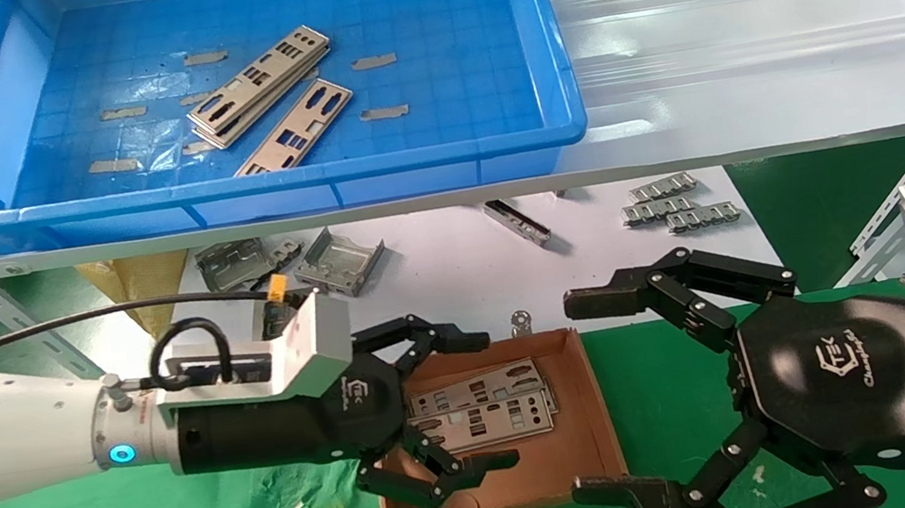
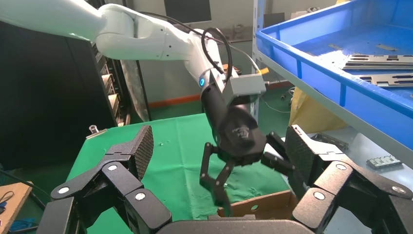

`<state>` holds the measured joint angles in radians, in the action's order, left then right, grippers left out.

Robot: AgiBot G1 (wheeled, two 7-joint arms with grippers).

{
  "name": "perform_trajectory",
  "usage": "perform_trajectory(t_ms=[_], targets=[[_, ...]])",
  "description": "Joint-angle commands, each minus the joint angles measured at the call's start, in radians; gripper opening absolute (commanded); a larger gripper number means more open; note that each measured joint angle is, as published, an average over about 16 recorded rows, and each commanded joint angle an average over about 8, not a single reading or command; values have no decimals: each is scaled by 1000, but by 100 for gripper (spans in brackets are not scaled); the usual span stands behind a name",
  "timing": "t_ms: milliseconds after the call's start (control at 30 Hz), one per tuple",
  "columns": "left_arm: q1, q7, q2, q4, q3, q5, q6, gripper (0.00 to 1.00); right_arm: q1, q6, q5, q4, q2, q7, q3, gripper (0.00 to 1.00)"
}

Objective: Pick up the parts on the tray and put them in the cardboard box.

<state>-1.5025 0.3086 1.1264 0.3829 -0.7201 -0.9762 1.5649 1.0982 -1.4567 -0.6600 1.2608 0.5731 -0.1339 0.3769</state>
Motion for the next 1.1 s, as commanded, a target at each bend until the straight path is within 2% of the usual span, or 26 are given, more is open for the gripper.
perform_trajectory(t_ms=[33,1100], targets=[[16,-18,-19,33,16,9,-3,100,0,0,0,0,0,0,0,100],[276,-321,-333,582,285,159,-45,100,0,0,0,0,0,0,0,100]])
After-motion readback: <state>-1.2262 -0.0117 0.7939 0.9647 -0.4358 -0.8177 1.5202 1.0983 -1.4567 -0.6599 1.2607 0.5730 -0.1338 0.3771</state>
